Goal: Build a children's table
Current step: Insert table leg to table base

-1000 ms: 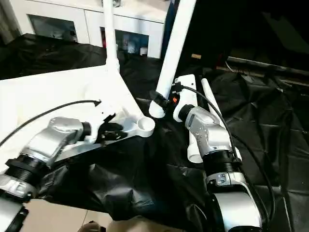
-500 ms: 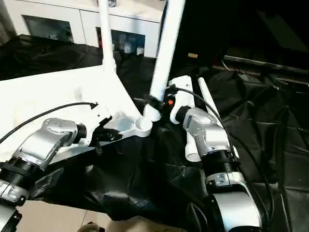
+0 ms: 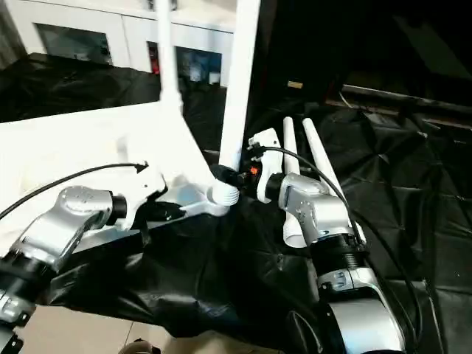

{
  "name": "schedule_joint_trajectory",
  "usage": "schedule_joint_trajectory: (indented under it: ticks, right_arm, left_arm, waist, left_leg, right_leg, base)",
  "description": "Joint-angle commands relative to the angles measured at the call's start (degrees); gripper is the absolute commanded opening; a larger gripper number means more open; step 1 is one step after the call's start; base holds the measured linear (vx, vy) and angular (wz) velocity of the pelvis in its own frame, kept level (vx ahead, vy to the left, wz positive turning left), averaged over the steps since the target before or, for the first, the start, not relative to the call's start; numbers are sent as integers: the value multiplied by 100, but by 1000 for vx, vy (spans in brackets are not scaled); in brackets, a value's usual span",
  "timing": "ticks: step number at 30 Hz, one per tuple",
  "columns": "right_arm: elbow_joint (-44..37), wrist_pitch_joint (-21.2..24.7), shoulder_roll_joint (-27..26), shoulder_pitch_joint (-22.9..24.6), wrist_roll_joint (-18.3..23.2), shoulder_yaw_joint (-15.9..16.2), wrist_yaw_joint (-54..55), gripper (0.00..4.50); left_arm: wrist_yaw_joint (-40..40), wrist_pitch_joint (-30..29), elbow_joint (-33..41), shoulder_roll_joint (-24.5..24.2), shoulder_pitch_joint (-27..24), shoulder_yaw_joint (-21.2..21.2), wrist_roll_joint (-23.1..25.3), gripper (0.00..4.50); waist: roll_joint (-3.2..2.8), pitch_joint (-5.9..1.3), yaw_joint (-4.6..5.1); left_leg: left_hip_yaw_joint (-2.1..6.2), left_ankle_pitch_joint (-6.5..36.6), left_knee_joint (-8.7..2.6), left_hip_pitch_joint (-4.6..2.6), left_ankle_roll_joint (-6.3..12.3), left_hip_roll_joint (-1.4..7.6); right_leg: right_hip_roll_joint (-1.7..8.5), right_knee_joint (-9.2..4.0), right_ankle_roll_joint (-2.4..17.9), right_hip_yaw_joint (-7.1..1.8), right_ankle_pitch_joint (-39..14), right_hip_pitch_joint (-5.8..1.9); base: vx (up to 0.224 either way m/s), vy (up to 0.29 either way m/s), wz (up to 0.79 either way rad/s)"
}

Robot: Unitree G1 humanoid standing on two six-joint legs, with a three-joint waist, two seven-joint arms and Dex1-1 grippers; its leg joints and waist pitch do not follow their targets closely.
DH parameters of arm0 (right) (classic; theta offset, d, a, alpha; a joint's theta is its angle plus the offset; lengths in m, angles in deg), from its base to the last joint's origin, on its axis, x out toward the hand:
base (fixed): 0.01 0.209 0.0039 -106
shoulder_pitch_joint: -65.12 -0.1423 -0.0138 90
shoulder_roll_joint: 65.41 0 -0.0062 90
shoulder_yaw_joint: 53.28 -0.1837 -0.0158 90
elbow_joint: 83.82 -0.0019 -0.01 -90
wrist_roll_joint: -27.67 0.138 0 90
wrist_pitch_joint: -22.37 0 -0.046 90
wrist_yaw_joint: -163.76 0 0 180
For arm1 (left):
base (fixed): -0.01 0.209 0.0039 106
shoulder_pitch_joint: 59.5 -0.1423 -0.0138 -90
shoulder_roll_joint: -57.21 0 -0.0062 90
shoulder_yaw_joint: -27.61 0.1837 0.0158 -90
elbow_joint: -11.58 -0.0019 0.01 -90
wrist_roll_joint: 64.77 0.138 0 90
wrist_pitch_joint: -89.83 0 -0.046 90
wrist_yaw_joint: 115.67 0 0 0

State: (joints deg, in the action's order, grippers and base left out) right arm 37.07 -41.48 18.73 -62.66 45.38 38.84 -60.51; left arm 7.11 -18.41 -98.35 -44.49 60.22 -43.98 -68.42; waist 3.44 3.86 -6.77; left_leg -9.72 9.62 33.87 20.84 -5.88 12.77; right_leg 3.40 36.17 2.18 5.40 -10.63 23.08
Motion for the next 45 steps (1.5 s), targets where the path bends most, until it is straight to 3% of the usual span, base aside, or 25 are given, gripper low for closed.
schedule_joint_trajectory:
  ticks: [1,9,15,18,20,23,27,29,30,32,35,36,39,40,45]
  right_arm:
    - [131,-60,23,15,-2,-74,-18,189]
    - [283,-34,-19,86,21,-42,-134,189]
    - [658,-437,-57,186,-81,-70,-142,189]
    - [1001,-776,-178,296,101,-348,-201,189]
    - [1042,-822,-189,318,112,-370,-220,188]
    - [1171,-1130,-243,524,163,-448,-289,188]
    - [1206,-1389,-269,721,173,-503,-353,188]
    - [1259,-1739,-295,925,76,-517,-313,188]
    - [1280,-1869,-303,1000,40,-522,-280,188]
    - [1335,-2216,-324,1135,-8,-555,-175,188]
    - [1335,-2585,-337,1262,-48,-607,-49,188]
    - [1265,-2710,-320,1314,-106,-580,-35,188]
    - [1112,-2853,-289,1380,-214,-517,13,188]
    - [1027,-2866,-229,1392,-352,-358,-20,188]
    - [967,-2723,-65,1247,-778,149,-152,188]
  left_arm:
    - [-122,141,98,76,-88,65,-102,0]
    - [-78,259,-48,115,-45,-42,-56,0]
    - [-181,187,30,108,-83,-98,-150,0]
    - [-186,146,75,94,-110,-124,-166,0]
    - [-191,141,79,95,-114,-131,-166,0]
    - [-187,166,27,96,-98,-146,-122,0]
    - [-133,200,-68,126,-27,-156,-63,0]
    - [-98,235,-157,156,42,-164,-35,0]
    - [-87,248,-188,167,66,-165,-24,0]
    - [-74,270,-250,187,107,-165,1,0]
    - [-67,284,-289,202,137,-161,26,0]
    - [-69,290,-302,206,148,-159,35,0]
    - [-82,307,-331,215,164,-159,55,0]
    - [-105,317,-340,209,163,-157,66,0]
    - [-157,372,-376,187,167,-119,115,0]
  waist:
    - [-103,-446,-11]
    - [-82,-449,-19]
    - [-53,-439,-18]
    - [-61,-443,-18]
    - [-63,-446,-16]
    - [-127,-455,-17]
    - [-143,-455,-31]
    - [-221,-465,-46]
    - [-188,-450,-46]
    - [-235,-444,-49]
    - [-223,-426,-32]
    - [-260,-413,-33]
    - [-236,-425,-34]
    - [-290,-424,-38]
    - [-236,-420,-21]
  left_leg:
    - [3,1015,-378,-74,-155,85]
    - [1,904,-377,-57,-133,83]
    - [-1,963,-379,-54,-121,86]
    - [-3,972,-377,-61,-96,92]
    - [-2,961,-377,-56,-79,91]
    - [2,985,-376,-59,-63,85]
    - [3,1074,-382,-59,-38,82]
    - [10,1137,-379,-73,-47,84]
    - [2,1213,-385,-75,-45,86]
    - [24,1418,-405,-97,-67,81]
    - [30,1669,-422,-128,-90,82]
    - [34,1842,-426,-166,-106,88]
    - [52,1854,-441,-159,-88,88]
    - [57,1830,-442,-155,-85,87]
    - [45,1784,-444,-147,-77,79]
  right_leg:
    - [496,-449,798,-350,-1265,-321]
    - [495,-423,825,-351,-1079,-337]
    - [512,-451,773,-349,-1369,-327]
    - [518,-448,802,-352,-1312,-318]
    - [512,-443,827,-350,-1254,-326]
    - [498,-435,883,-345,-1135,-330]
    - [494,-461,853,-340,-1268,-327]
    - [504,-471,845,-342,-1342,-320]
    - [501,-497,818,-341,-1408,-307]
    - [507,-524,776,-332,-1721,-312]
    - [504,-571,756,-325,-2026,-297]
    - [507,-604,734,-324,-2195,-270]
    - [510,-595,717,-326,-2232,-297]
    - [507,-589,741,-328,-2181,-294]
    - [485,-591,719,-325,-2115,-299]
  base:
    - [0,0,0]
    - [0,0,0]
    - [0,0,0]
    - [0,0,0]
    - [0,0,0]
    - [0,0,0]
    - [0,0,0]
    - [0,0,0]
    - [0,0,0]
    - [0,0,0]
    - [0,0,0]
    - [0,0,0]
    - [0,0,0]
    - [0,0,0]
    - [0,0,0]
